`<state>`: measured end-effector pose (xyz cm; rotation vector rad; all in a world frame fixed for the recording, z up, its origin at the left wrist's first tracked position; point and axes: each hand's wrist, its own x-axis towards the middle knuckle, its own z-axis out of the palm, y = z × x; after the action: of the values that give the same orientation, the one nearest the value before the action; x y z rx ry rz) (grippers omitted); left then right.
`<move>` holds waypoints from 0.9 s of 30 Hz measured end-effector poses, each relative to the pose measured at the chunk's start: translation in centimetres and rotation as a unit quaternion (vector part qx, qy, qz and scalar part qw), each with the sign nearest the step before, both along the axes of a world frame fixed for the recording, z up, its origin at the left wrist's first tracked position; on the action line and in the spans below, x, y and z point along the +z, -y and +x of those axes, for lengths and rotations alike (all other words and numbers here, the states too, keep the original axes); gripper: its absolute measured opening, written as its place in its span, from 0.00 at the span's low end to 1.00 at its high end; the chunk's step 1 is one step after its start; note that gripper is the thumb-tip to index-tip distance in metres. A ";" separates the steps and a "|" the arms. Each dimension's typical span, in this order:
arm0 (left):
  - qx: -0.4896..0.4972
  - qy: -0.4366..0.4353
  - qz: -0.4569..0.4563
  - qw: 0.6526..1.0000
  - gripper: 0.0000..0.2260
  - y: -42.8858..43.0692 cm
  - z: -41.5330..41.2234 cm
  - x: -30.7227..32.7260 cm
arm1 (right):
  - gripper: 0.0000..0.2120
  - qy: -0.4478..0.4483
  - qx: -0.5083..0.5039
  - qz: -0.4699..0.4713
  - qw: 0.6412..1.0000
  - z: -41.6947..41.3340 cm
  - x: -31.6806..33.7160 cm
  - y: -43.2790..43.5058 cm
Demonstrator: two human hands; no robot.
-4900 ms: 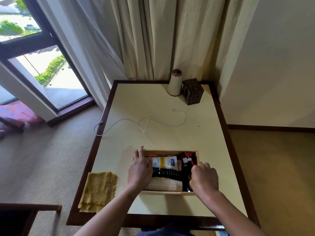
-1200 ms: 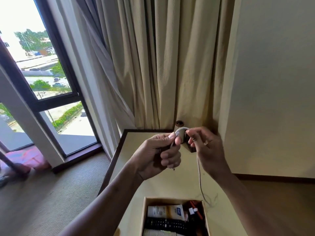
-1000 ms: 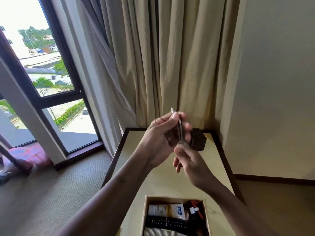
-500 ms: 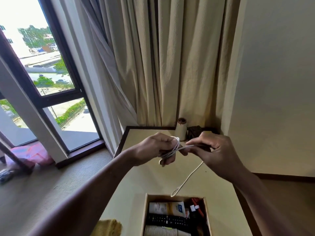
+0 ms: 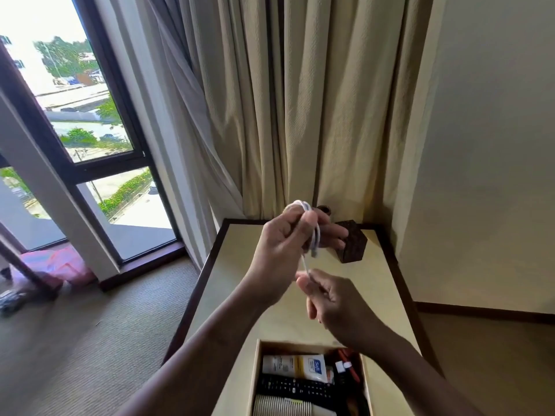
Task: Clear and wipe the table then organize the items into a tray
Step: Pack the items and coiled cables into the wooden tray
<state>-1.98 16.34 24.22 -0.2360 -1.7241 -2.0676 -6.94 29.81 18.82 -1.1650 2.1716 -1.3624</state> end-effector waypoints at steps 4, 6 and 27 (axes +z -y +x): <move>0.180 0.045 -0.441 0.878 0.07 1.5 -0.7 -1.1 | 0.17 -0.073 0.014 0.010 0.997 0.1 -0.1 -0.6; 0.165 0.149 -0.597 0.771 0.08 2.1 -0.7 -1.6 | 0.13 -0.100 -0.003 -0.012 0.995 -0.5 0.4 -1.3; -0.278 0.142 0.120 0.942 0.15 1.5 1.6 -2.0 | 0.14 -0.171 -0.127 -0.144 0.966 -2.9 -1.6 -0.6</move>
<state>-0.35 14.80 22.23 -0.4005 -1.6716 -2.8202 -9.80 30.45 17.25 -1.3457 2.4946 -1.7429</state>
